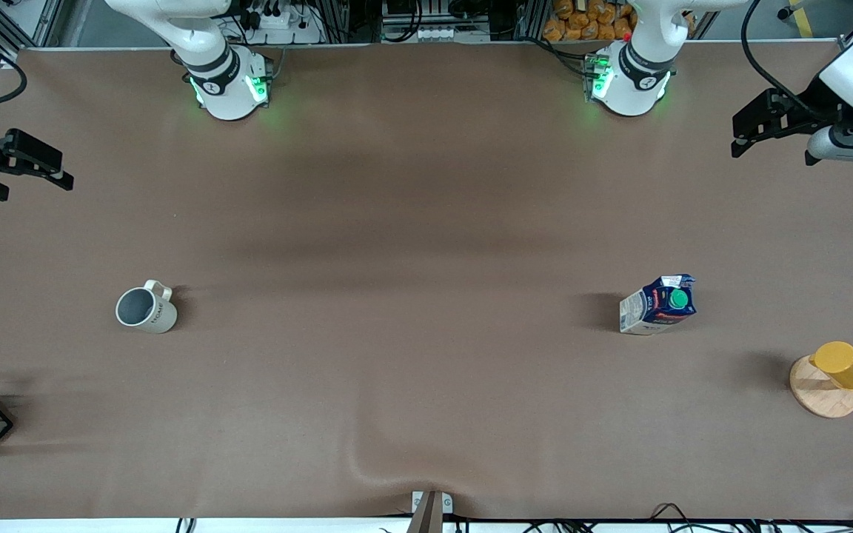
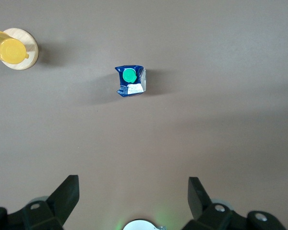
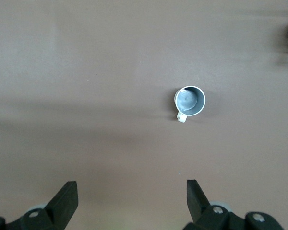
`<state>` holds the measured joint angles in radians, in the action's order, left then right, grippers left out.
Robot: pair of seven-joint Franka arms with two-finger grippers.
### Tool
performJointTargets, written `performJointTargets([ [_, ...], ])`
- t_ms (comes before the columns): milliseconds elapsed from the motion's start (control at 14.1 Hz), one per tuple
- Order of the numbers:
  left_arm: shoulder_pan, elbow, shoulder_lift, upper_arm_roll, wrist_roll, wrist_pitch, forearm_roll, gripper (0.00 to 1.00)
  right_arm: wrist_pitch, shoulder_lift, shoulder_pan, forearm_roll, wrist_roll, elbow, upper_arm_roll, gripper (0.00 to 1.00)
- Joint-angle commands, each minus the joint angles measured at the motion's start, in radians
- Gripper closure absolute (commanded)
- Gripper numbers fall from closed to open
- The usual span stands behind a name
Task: Place milk next to cup
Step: 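Reach the right gripper to the mug while the left gripper reaches the carton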
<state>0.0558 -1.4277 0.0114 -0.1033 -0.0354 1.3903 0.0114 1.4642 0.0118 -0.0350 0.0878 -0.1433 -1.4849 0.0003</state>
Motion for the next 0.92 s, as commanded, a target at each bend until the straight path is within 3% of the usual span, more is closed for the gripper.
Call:
performJointTargets([
  [0,-0.004,0.001,0.007,-0.003,0.006,-0.013,0.002,0.00,-0.016,0.010,0.004,-0.013,0.021,0.018,0.004,0.00],
  [284,0.002,0.004,-0.028,-0.001,-0.009,-0.010,-0.001,0.00,-0.016,0.037,-0.006,-0.019,0.007,0.014,0.001,0.00],
  [497,-0.001,0.006,-0.092,-0.001,-0.017,0.030,-0.013,0.00,-0.009,0.143,-0.046,-0.019,-0.056,0.009,-0.003,0.00],
  [852,0.003,-0.014,-0.247,-0.003,-0.017,0.159,-0.013,0.00,0.180,0.286,-0.094,-0.028,-0.146,-0.064,-0.005,0.00],
])
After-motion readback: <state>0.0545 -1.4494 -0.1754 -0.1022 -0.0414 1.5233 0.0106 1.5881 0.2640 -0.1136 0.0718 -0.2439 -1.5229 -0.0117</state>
